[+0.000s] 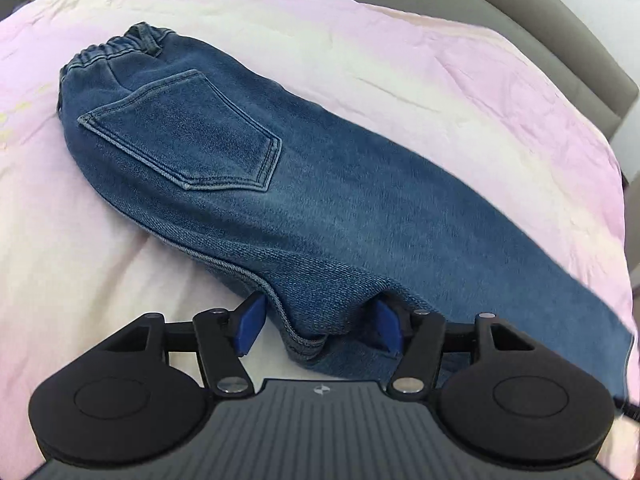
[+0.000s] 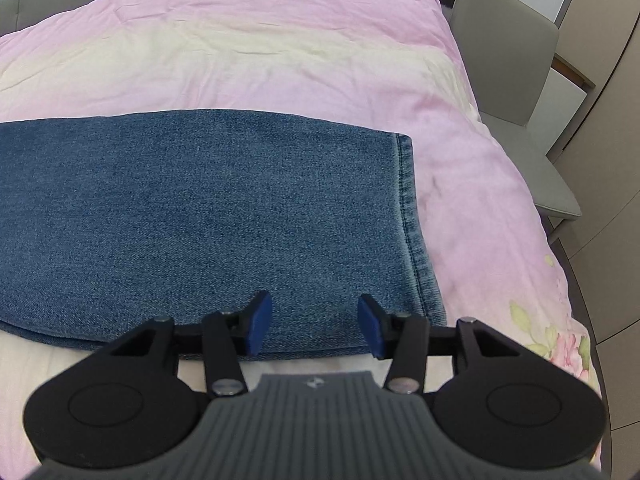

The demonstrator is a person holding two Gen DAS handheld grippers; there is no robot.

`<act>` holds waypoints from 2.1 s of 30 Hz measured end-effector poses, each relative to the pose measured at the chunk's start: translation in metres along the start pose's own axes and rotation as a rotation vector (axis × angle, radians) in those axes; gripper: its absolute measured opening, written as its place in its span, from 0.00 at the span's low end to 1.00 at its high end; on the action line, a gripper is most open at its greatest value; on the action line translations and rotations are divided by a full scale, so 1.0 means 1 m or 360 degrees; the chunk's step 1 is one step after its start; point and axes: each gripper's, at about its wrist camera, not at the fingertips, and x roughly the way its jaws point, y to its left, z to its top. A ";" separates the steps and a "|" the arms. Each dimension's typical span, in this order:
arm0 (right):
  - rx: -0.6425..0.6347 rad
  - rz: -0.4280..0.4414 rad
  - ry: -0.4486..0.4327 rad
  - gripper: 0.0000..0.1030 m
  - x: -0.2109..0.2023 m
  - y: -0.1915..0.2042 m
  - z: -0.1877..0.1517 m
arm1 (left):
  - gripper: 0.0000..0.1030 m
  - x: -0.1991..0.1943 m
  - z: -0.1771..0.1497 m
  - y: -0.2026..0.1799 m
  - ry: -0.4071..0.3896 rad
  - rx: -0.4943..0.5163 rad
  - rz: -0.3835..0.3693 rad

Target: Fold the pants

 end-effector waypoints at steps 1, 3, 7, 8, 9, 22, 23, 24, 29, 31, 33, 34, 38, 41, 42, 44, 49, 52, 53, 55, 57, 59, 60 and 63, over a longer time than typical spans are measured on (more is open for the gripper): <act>0.0000 0.0001 0.0000 0.43 0.000 0.000 -0.001 | 0.69 0.001 0.001 -0.003 0.0002 0.0014 0.0031; 0.0003 0.0002 -0.0001 0.44 -0.001 0.000 -0.001 | 0.71 0.007 -0.003 -0.011 0.0028 0.0123 0.0118; 0.0013 0.0008 -0.0005 0.44 -0.001 -0.003 -0.002 | 0.67 0.013 -0.026 -0.014 0.0106 0.0380 0.0281; 0.0009 0.0008 -0.0007 0.44 -0.001 -0.003 -0.002 | 0.64 0.013 -0.032 -0.013 0.0120 0.0438 0.0304; 0.0003 0.0008 -0.0009 0.44 -0.001 -0.003 -0.003 | 0.63 0.012 -0.038 -0.012 0.0130 0.0494 0.0320; -0.0059 0.0102 -0.0047 0.45 -0.015 0.022 -0.003 | 0.68 0.027 -0.029 -0.030 0.0067 0.0542 0.0383; -0.0073 0.0147 -0.0057 0.45 -0.020 0.030 -0.002 | 0.65 0.025 -0.032 -0.030 0.0036 0.0579 0.0391; -0.0097 0.0192 -0.0066 0.45 -0.024 0.040 -0.001 | 0.51 0.022 -0.035 -0.027 0.0003 0.0594 0.0420; -0.0300 0.0445 -0.0113 0.45 -0.042 0.103 0.010 | 0.23 -0.001 -0.039 -0.009 -0.0003 0.0548 0.0270; -0.0386 0.0569 -0.0106 0.45 -0.048 0.133 0.017 | 0.20 -0.003 -0.041 -0.001 0.0034 0.0493 0.0221; -0.0492 0.0701 -0.0089 0.45 -0.053 0.164 0.024 | 0.19 0.002 -0.041 0.011 0.0091 0.0393 0.0152; -0.0567 0.0769 -0.0086 0.44 -0.057 0.183 0.028 | 0.19 0.003 -0.041 0.017 0.0116 0.0357 0.0123; -0.0822 0.1001 -0.0061 0.38 -0.070 0.254 0.036 | 0.19 0.006 -0.038 0.022 0.0191 0.0330 0.0070; -0.0910 0.1152 0.0008 0.31 -0.072 0.306 0.042 | 0.18 0.012 -0.031 0.030 0.0306 0.0282 0.0019; -0.0934 0.1188 0.0032 0.29 -0.070 0.323 0.043 | 0.18 0.014 -0.029 0.031 0.0343 0.0283 0.0009; -0.0956 0.1231 0.0086 0.26 -0.064 0.357 0.045 | 0.18 0.021 -0.025 0.029 0.0418 0.0334 0.0010; -0.0964 0.1095 0.0176 0.25 -0.033 0.422 0.051 | 0.17 0.033 -0.016 0.026 0.0570 0.0458 -0.0021; -0.0922 0.1000 0.0148 0.15 -0.017 0.443 0.066 | 0.17 0.040 -0.010 0.026 0.0631 0.0498 -0.0059; -0.0936 0.0939 0.0132 0.00 -0.012 0.449 0.071 | 0.18 0.041 -0.008 0.026 0.0648 0.0515 -0.0073; -0.0913 0.0911 0.0159 0.00 0.000 0.456 0.083 | 0.18 0.044 -0.005 0.028 0.0666 0.0519 -0.0104; -0.0857 0.0920 0.0200 0.00 0.010 0.459 0.095 | 0.18 0.046 -0.003 0.032 0.0681 0.0501 -0.0136; -0.0867 0.0899 0.0171 0.00 0.013 0.465 0.104 | 0.19 0.046 -0.002 0.034 0.0687 0.0499 -0.0158; -0.0857 0.0886 0.0155 0.00 0.015 0.467 0.109 | 0.19 0.046 -0.002 0.034 0.0688 0.0501 -0.0165; -0.0789 0.0856 0.0123 0.00 0.025 0.472 0.126 | 0.19 0.045 -0.001 0.037 0.0686 0.0507 -0.0178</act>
